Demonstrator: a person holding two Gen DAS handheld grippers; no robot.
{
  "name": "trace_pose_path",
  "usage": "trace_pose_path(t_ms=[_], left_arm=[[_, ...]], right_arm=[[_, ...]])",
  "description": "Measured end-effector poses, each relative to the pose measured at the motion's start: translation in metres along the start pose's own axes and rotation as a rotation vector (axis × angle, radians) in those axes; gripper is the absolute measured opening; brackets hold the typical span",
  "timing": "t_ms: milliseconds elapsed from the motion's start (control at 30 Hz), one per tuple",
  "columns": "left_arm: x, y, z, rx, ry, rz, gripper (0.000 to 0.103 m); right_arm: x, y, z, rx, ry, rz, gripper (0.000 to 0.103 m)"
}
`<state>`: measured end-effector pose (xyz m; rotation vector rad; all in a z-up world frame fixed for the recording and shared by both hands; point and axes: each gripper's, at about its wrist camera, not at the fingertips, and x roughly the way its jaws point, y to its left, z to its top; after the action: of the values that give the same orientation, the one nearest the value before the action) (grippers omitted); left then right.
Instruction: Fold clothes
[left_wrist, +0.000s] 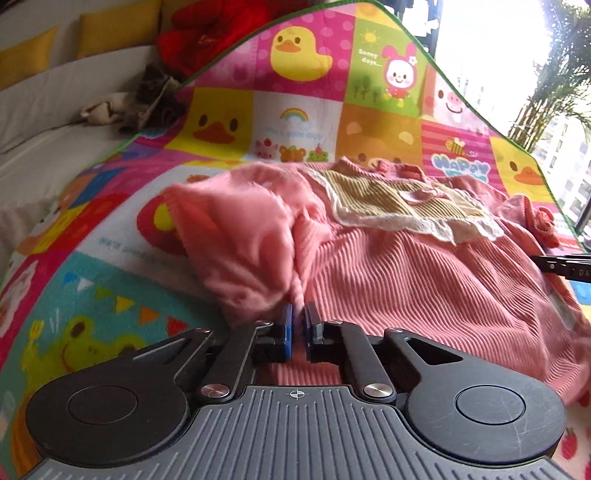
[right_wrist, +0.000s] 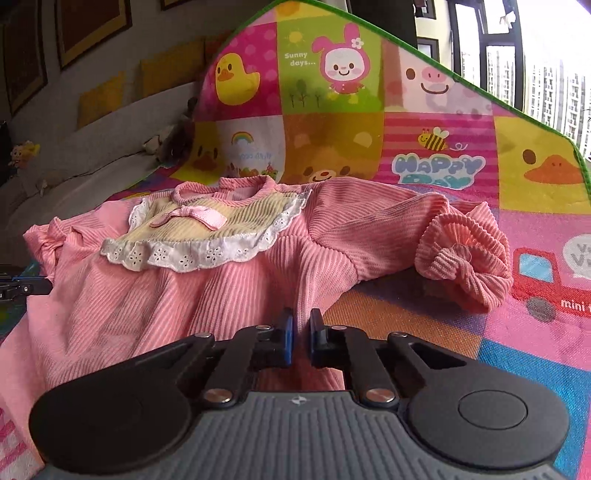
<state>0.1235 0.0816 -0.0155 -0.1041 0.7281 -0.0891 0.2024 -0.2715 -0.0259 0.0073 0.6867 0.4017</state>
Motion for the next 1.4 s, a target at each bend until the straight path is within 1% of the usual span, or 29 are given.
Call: trace_pose_path(t_ms=[133, 233, 333, 367, 433, 467, 500, 533, 567, 600, 633, 700, 733, 767, 800, 867, 900, 933, 967, 1000, 1067, 1133, 1167, 1200, 1233, 1267, 1300, 1333, 1400], left_arm=[[-0.025, -0.006, -0.022, 0.017, 0.032, -0.051, 0.007], [-0.04, -0.011, -0.037, -0.01, 0.081, -0.139, 0.007], [-0.055, -0.024, -0.05, 0.026, 0.116, -0.199, 0.008], [-0.06, -0.028, -0.053, 0.044, 0.118, -0.202, 0.008], [-0.068, -0.031, -0.053, 0.077, 0.095, -0.176, 0.015], [-0.071, -0.032, -0.052, 0.092, 0.08, -0.16, 0.022], [-0.073, -0.033, -0.05, 0.102, 0.066, -0.143, 0.03], [-0.074, -0.034, -0.047, 0.107, 0.052, -0.125, 0.034], [-0.075, -0.037, -0.045, 0.116, 0.041, -0.115, 0.041], [-0.076, -0.04, -0.045, 0.128, 0.033, -0.111, 0.046], [-0.077, -0.044, -0.044, 0.141, 0.025, -0.107, 0.05], [-0.079, -0.051, -0.042, 0.166, 0.009, -0.099, 0.061], [-0.081, -0.054, -0.042, 0.181, 0.002, -0.098, 0.063], [-0.083, -0.058, -0.042, 0.196, -0.004, -0.102, 0.069], [-0.084, -0.062, -0.042, 0.215, -0.009, -0.113, 0.076], [-0.09, -0.073, -0.045, 0.273, -0.028, -0.149, 0.084], [-0.092, -0.079, -0.046, 0.309, -0.038, -0.163, 0.087], [-0.094, -0.087, -0.048, 0.351, -0.051, -0.174, 0.089], [-0.095, -0.095, -0.049, 0.391, -0.063, -0.183, 0.092], [-0.095, -0.102, -0.051, 0.427, -0.076, -0.188, 0.093], [-0.088, -0.117, -0.051, 0.501, -0.113, -0.168, 0.093], [-0.08, -0.133, -0.05, 0.576, -0.152, -0.14, 0.092], [-0.074, -0.139, -0.047, 0.605, -0.169, -0.123, 0.08], [-0.068, -0.141, -0.04, 0.604, -0.174, -0.113, 0.051], [-0.063, -0.14, -0.032, 0.584, -0.171, -0.112, 0.037], [-0.058, -0.139, -0.024, 0.564, -0.168, -0.11, 0.019], [-0.053, -0.138, -0.015, 0.544, -0.165, -0.109, 0.014], [-0.051, -0.135, -0.006, 0.516, -0.171, -0.105, 0.013], [-0.054, -0.128, 0.013, 0.464, -0.198, -0.103, 0.01]], right_arm=[[-0.031, -0.001, -0.024, 0.012, 0.018, 0.018, 0.007], [-0.054, -0.002, -0.041, 0.039, 0.032, 0.027, 0.006], [-0.078, 0.003, -0.057, 0.024, 0.048, 0.026, 0.006], [-0.086, 0.006, -0.061, 0.003, 0.049, 0.016, 0.006], [-0.106, 0.017, -0.064, -0.083, 0.012, -0.015, 0.007], [-0.117, 0.024, -0.065, -0.13, -0.011, -0.03, 0.007], [-0.127, 0.031, -0.065, -0.162, -0.038, -0.016, 0.011], [-0.136, 0.039, -0.062, -0.186, -0.068, 0.017, 0.022], [-0.144, 0.047, -0.06, -0.205, -0.094, 0.061, 0.03], [-0.148, 0.056, -0.057, -0.222, -0.109, 0.108, 0.046], [-0.147, 0.066, -0.058, -0.252, -0.106, 0.15, 0.055], [-0.142, 0.091, -0.064, -0.329, -0.082, 0.233, 0.06], [-0.139, 0.103, -0.067, -0.368, -0.069, 0.275, 0.063], [-0.134, 0.115, -0.071, -0.415, -0.046, 0.299, 0.065], [-0.127, 0.125, -0.077, -0.47, -0.026, 0.293, 0.066], [-0.115, 0.144, -0.089, -0.583, -0.002, 0.259, 0.065], [-0.11, 0.15, -0.092, -0.628, -0.003, 0.23, 0.044], [-0.108, 0.153, -0.09, -0.648, -0.014, 0.196, 0.015], [-0.108, 0.152, -0.082, -0.627, -0.037, 0.166, 0.009], [-0.11, 0.148, -0.07, -0.587, -0.067, 0.146, 0.008], [-0.117, 0.139, -0.046, -0.533, -0.126, 0.125, 0.008], [-0.125, 0.136, -0.033, -0.536, -0.174, 0.112, 0.008], [-0.129, 0.136, -0.03, -0.55, -0.189, 0.104, 0.008], [-0.134, 0.137, -0.029, -0.565, -0.202, 0.097, 0.008], [-0.139, 0.137, -0.029, -0.566, -0.212, 0.104, 0.008], [-0.146, 0.136, -0.031, -0.56, -0.219, 0.12, 0.008], [-0.153, 0.135, -0.032, -0.553, -0.226, 0.135, 0.008], [-0.16, 0.133, -0.034, -0.546, -0.233, 0.151, 0.008], [-0.168, 0.135, -0.039, -0.547, -0.215, 0.223, 0.011]])
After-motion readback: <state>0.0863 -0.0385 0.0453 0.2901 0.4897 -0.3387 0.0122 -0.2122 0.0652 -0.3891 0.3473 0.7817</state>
